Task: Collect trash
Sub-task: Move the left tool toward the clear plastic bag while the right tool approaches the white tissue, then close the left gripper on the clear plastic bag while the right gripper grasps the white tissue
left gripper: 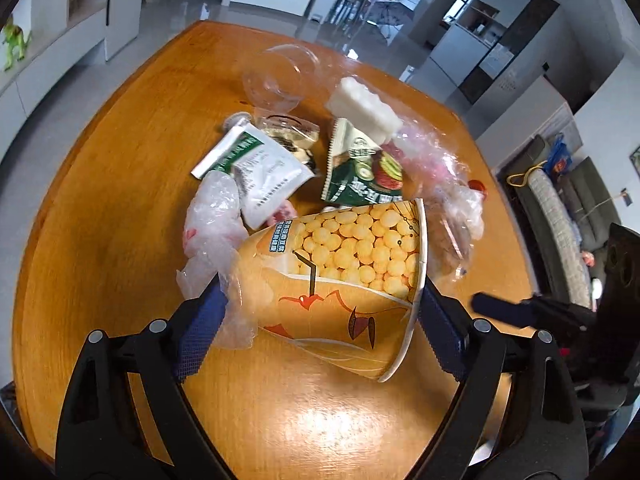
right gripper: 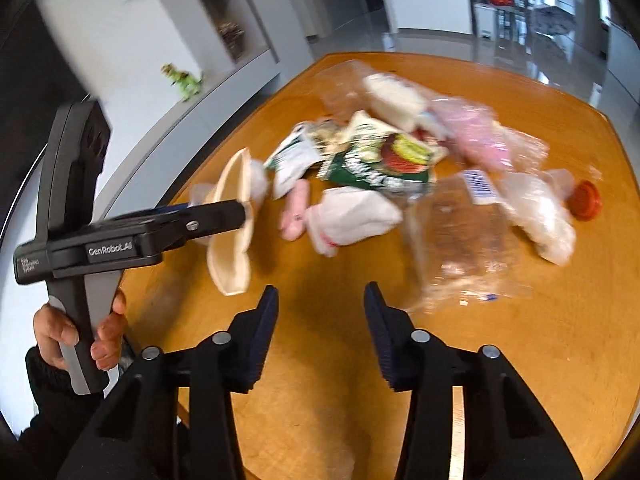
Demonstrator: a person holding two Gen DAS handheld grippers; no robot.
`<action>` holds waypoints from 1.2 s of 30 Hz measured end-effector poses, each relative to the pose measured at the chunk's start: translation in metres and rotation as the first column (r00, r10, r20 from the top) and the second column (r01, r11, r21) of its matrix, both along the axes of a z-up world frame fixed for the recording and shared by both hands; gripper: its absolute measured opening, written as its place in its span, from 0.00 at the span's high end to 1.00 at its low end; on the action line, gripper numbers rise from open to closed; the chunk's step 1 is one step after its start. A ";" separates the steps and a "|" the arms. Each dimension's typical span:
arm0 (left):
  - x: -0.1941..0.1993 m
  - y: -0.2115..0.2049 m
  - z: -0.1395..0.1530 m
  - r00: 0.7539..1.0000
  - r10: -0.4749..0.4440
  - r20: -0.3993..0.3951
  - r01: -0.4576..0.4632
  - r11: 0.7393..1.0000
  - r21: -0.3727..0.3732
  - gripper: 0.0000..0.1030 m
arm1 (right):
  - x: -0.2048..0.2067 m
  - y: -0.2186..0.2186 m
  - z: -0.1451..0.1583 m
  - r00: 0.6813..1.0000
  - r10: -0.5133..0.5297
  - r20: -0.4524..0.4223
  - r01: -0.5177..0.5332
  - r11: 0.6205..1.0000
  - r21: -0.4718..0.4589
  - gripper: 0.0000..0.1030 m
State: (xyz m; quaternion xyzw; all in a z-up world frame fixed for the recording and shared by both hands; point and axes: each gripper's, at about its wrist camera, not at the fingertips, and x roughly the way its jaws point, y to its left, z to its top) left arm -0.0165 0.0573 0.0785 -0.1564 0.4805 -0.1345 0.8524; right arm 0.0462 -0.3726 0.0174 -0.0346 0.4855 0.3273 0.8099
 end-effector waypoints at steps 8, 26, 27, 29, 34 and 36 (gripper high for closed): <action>-0.003 -0.004 0.002 1.000 -0.023 0.004 0.023 0.999 -0.022 0.16 | 0.000 0.029 -0.003 0.999 0.042 -0.007 -0.042 0.999 -0.007 0.59; 0.012 0.035 0.006 0.999 0.048 0.007 -0.047 0.998 -0.028 0.16 | 0.076 0.033 -0.047 0.991 -0.091 -0.099 0.081 0.991 -0.103 0.59; 0.013 0.037 0.004 0.999 0.047 0.002 -0.047 0.999 -0.026 0.16 | 0.081 0.035 -0.052 0.989 -0.102 -0.104 0.089 0.989 -0.118 0.59; 0.016 0.040 0.002 0.999 0.043 -0.008 -0.044 0.999 -0.027 0.16 | 0.085 0.039 -0.059 0.988 -0.108 -0.108 0.093 0.986 -0.140 0.59; 0.021 0.044 -0.005 0.997 0.044 -0.057 -0.047 0.997 -0.055 0.06 | 0.086 0.046 -0.065 0.990 -0.091 -0.104 0.074 0.985 -0.156 0.88; 0.020 0.044 -0.002 0.997 0.054 -0.052 -0.056 0.998 -0.032 0.06 | 0.082 0.046 -0.060 0.992 -0.089 -0.085 0.075 0.985 -0.155 0.89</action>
